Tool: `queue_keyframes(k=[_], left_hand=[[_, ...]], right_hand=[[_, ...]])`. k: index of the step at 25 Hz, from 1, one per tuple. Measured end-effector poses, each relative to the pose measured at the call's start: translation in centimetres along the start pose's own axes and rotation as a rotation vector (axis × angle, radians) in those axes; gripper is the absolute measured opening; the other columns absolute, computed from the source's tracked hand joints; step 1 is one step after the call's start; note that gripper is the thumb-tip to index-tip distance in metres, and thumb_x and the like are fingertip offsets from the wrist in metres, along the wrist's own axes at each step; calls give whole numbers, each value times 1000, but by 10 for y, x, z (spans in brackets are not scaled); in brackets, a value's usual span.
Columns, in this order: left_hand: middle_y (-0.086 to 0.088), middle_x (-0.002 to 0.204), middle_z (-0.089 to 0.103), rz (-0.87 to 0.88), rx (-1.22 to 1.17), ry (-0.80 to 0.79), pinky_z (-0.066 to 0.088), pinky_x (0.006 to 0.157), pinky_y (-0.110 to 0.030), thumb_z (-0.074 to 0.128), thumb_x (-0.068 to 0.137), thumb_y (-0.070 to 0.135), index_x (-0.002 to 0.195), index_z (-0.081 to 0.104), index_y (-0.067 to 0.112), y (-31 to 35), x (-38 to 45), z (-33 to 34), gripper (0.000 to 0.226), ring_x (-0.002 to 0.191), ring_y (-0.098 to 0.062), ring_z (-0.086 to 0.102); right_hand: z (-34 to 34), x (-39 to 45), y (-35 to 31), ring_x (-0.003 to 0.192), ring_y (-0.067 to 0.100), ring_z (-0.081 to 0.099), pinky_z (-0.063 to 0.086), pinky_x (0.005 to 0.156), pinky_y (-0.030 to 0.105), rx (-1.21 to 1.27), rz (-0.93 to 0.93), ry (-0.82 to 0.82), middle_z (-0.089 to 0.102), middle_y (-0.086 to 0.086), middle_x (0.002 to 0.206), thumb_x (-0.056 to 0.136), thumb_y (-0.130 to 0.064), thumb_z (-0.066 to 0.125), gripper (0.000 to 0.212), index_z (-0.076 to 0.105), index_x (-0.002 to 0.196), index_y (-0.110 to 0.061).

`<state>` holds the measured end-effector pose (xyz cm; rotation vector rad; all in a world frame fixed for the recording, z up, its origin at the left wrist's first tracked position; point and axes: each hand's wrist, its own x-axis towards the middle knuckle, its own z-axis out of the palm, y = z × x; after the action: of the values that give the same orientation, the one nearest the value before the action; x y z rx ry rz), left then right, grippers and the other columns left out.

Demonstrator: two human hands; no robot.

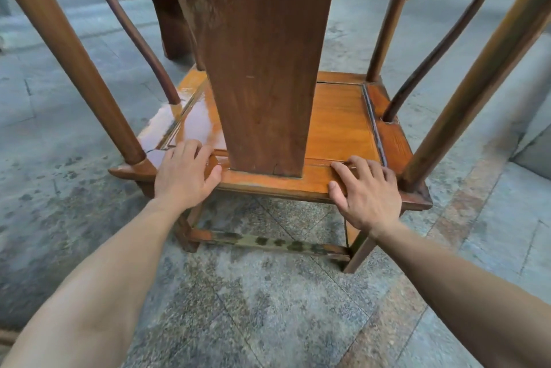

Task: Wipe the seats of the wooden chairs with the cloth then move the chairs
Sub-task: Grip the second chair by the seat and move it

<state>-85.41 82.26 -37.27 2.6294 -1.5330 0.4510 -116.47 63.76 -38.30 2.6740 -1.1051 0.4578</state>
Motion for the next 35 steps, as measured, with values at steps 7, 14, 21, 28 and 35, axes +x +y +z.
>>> queue_keyframes(k=[7, 14, 21, 28, 35], left_hand=[[-12, 115, 55, 35, -52, 30, 43, 89, -47, 29, 92, 54, 123, 56, 13, -3, -1, 4, 58, 106, -33, 50], [-14, 105, 60, 46, -140, 132, 45, 80, -46, 34, 87, 52, 112, 62, 9, -5, 1, 9, 57, 96, -36, 55], [-13, 99, 64, 23, -190, 386, 43, 66, -41, 42, 86, 47, 100, 67, 9, -4, 8, 31, 47, 85, -35, 60], [-12, 100, 63, -90, -164, 301, 45, 73, -44, 41, 86, 49, 102, 66, 8, 29, 46, 30, 50, 90, -35, 59], [-10, 100, 64, -299, -88, 283, 45, 79, -45, 37, 88, 48, 106, 66, 9, 51, 86, 38, 52, 94, -33, 59]], right_hand=[[-3, -3, -5, 111, 30, 54, 40, 93, 46, -11, 39, -16, 59, 4, 125, 97, -55, 27, 51, 55, 131, -30], [-2, -2, -5, 110, 31, 55, 43, 90, 46, -15, 45, 26, 60, 4, 125, 96, -55, 29, 51, 58, 130, -30], [18, 9, 6, 96, 34, 60, 52, 73, 42, -17, -2, 209, 66, 6, 115, 91, -54, 38, 50, 68, 122, -27], [48, 80, 51, 95, 33, 59, 51, 70, 38, 20, -133, 266, 66, 5, 114, 93, -52, 37, 49, 68, 121, -26], [96, 187, 83, 92, 30, 58, 48, 65, 34, 135, -320, 310, 65, 3, 113, 94, -52, 38, 47, 69, 119, -27]])
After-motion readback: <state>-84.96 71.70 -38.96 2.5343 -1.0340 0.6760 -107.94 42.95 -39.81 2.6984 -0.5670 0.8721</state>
